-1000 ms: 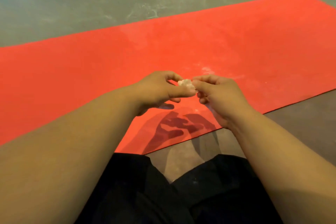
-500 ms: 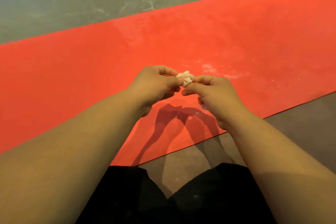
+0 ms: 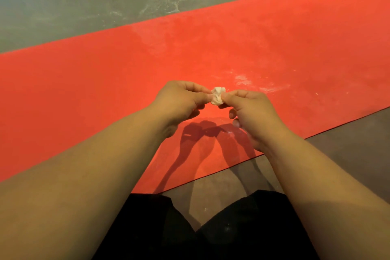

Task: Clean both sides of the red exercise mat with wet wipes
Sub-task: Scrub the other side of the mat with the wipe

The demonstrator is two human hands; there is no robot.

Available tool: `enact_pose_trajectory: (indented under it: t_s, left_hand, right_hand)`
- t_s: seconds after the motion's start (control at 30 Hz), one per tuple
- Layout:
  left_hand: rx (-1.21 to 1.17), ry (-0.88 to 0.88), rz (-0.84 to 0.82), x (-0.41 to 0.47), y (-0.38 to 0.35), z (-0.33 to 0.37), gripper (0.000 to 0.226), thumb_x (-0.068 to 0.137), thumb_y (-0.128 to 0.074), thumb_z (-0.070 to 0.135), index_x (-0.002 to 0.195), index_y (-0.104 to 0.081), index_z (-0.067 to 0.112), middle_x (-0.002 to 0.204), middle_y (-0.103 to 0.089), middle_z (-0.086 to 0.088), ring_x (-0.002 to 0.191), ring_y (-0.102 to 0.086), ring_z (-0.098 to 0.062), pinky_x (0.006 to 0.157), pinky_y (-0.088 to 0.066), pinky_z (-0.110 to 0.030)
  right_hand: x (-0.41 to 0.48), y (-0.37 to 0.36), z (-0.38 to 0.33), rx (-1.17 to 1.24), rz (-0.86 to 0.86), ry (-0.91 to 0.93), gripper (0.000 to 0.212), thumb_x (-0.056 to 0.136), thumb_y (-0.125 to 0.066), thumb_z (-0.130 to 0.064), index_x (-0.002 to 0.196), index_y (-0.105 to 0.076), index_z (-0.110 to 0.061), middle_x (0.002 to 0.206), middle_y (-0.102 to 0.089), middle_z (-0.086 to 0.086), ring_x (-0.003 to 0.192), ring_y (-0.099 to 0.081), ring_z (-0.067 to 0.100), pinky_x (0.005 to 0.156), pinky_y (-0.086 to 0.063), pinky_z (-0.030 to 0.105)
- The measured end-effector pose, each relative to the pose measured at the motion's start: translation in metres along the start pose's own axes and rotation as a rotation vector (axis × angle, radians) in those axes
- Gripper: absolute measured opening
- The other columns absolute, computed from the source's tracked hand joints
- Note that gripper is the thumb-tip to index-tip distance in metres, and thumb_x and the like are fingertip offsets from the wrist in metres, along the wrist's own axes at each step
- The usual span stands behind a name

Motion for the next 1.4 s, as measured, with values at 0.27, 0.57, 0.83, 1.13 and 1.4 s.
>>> enact_pose_trajectory:
  t_s: [0.27,0.57,0.83,1.13,1.4]
  left_hand:
    - [0.004,-0.046,0.040,0.004,0.002,0.006,0.016,0.089,-0.053,0.009,0.078,-0.056,0.020,0.093,-0.071,-0.006,0.071,-0.059,-0.012,0.068,-0.042,-0.028]
    - [0.116,-0.061,-0.025,0.003,-0.001,0.001,0.013,0.089,-0.066,0.016,0.076,-0.064,0.014,0.075,-0.063,-0.005,0.060,-0.050,-0.007,0.049,-0.037,-0.014]
    - [-0.257,0.002,0.061,0.006,-0.003,-0.002,0.015,0.093,-0.060,0.012,0.081,-0.053,0.017,0.069,-0.067,0.002,0.052,-0.060,-0.002,0.057,-0.036,-0.022]
    - [0.006,-0.013,0.015,0.004,-0.013,-0.019,0.014,0.085,-0.071,0.016,0.074,-0.062,0.016,0.068,-0.058,-0.002,0.059,-0.050,-0.010,0.051,-0.040,-0.018]
    - [1.114,0.063,-0.159,-0.002,0.027,-0.055,0.091,0.070,-0.083,0.037,0.146,-0.035,0.023,0.146,-0.038,-0.014,0.126,-0.047,-0.031,0.101,-0.041,-0.032]
  right_hand:
    - [0.006,0.006,-0.001,0.031,-0.032,-0.015,0.020,0.091,-0.056,-0.014,0.072,-0.060,-0.016,0.073,-0.064,-0.002,0.058,-0.051,0.009,0.044,-0.031,0.022]
    - [0.007,0.004,0.007,-0.153,-0.107,0.002,0.014,0.092,-0.051,-0.018,0.081,-0.056,-0.011,0.077,-0.071,0.001,0.062,-0.060,0.017,0.049,-0.037,0.030]
    - [0.012,0.007,0.017,-0.327,0.027,0.032,0.009,0.091,-0.051,-0.012,0.083,-0.051,-0.016,0.072,-0.068,0.007,0.059,-0.062,0.032,0.062,-0.056,0.045]
    - [0.001,-0.001,0.003,0.353,-0.168,-0.168,0.014,0.080,-0.064,0.005,0.094,-0.067,0.003,0.078,-0.067,0.013,0.066,-0.063,0.020,0.063,-0.055,0.027]
    - [0.003,0.047,0.049,-0.792,0.269,-0.060,0.010,0.079,-0.061,-0.008,0.077,-0.071,-0.006,0.070,-0.062,0.008,0.067,-0.058,0.021,0.051,-0.039,0.022]
Point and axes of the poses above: each hand's wrist, its own x-axis towards the middle knuckle, its own y-axis out of the back of the hand, z = x × y, the point moved 2 cm from there along x, towards the middle knuckle
